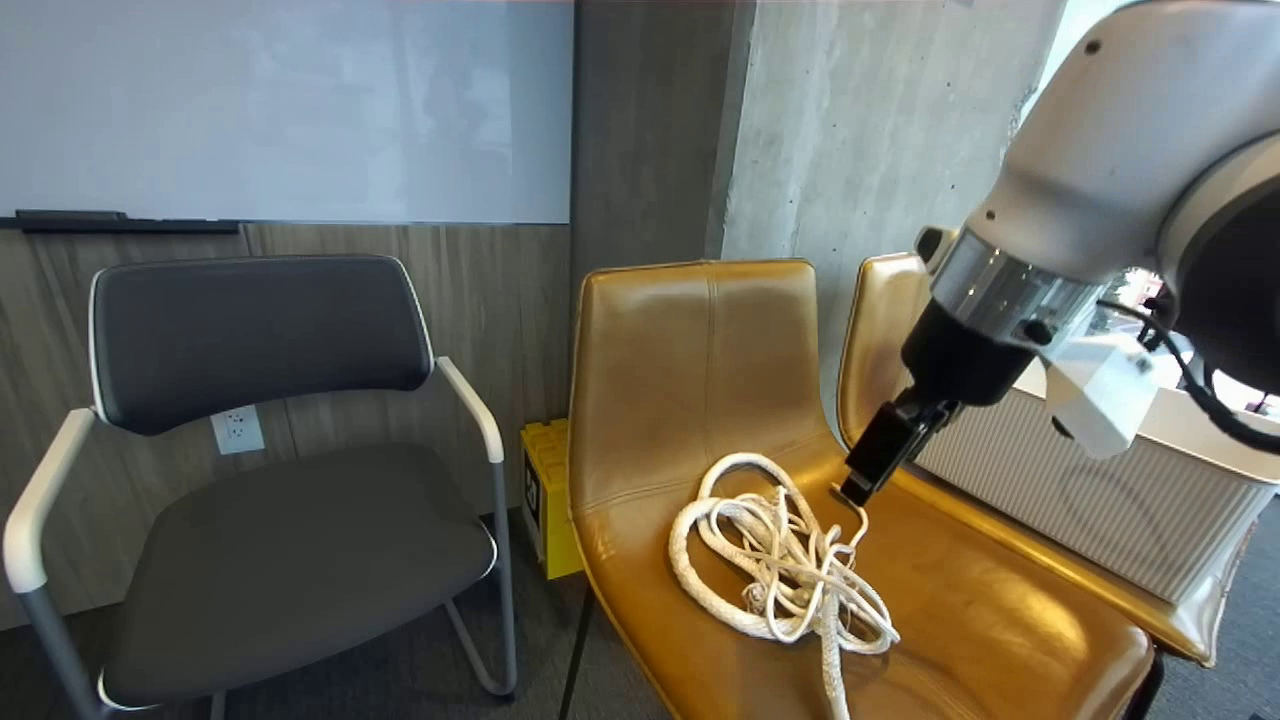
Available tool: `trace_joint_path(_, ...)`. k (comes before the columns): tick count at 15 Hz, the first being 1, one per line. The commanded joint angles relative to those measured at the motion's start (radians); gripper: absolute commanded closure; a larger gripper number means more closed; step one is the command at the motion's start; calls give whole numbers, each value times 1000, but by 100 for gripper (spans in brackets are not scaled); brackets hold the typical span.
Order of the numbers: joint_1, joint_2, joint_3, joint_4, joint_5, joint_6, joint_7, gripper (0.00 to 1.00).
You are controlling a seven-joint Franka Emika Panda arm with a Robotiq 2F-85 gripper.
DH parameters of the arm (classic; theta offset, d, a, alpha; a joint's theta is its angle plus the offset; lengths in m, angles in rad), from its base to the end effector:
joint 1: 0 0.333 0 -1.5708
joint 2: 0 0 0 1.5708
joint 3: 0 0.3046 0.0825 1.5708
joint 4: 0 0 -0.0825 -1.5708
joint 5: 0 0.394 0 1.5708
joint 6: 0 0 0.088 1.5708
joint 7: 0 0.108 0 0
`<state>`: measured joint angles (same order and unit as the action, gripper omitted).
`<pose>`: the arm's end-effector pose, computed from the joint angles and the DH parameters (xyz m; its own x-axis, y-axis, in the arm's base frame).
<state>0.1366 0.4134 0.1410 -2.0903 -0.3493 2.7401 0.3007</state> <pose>0.5818 0.1783 0.2288 0.9303 0.2617 0.2568 0.2497 -0.9651 0.0789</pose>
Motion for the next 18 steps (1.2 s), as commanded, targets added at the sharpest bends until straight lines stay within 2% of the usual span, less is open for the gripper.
trace_joint_path(1,26,185,-71,86,55,97,-85,0)
trace_joint_path(3,9,278,-70,138,106,115,-140,0)
trace_joint_path(7,-2,418,-49,285,209,77,-211,0)
trace_joint_path(12,-11,550,-26,429,268,38,-259,0)
trace_joint_path(15,-15,589,-25,486,284,6,-273,0)
trace_joint_path(16,-16,595,-25,502,290,-12,-275,25)
trace_joint_path(18,-15,603,-26,533,299,-53,-280,34)
